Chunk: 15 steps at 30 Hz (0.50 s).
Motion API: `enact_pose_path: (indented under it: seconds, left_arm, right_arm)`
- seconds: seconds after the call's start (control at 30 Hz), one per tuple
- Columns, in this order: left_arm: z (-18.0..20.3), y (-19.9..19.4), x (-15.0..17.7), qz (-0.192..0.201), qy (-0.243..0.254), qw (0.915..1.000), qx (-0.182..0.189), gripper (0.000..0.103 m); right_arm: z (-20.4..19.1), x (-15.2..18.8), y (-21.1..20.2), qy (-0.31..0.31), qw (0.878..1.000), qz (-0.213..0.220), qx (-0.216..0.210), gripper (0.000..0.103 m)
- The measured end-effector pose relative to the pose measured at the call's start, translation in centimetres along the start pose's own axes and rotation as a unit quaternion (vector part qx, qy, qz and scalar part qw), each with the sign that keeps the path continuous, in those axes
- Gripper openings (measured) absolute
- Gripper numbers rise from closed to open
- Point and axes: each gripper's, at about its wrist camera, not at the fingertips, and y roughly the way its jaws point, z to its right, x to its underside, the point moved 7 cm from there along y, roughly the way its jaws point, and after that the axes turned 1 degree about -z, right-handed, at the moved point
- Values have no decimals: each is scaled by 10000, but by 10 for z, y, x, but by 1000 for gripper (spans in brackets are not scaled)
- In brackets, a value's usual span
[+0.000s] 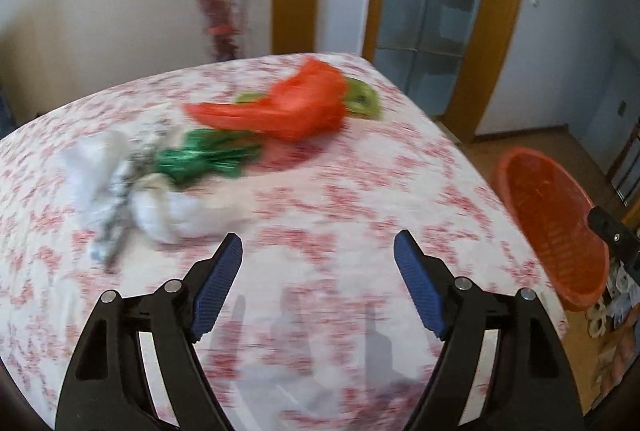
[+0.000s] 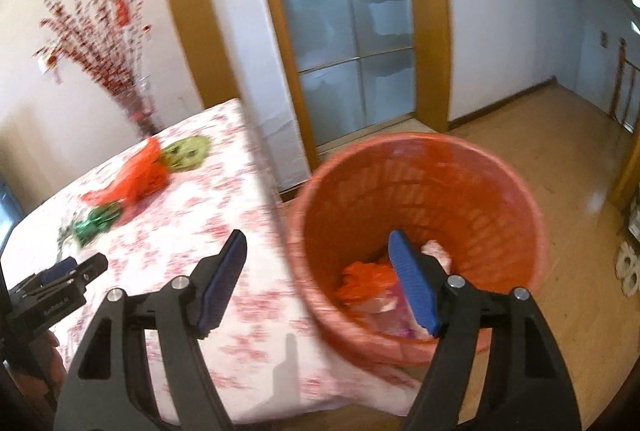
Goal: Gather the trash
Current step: 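Move both tools back over the bags on the table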
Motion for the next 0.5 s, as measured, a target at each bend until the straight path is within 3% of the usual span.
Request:
enact_pose_path:
  seconds: [0.5]
  left_arm:
    - [-160,-15,-27,439,-932,9918,-757,77]
  right_arm:
    - [-183,-31,66,-813,9932,-278,-784,72]
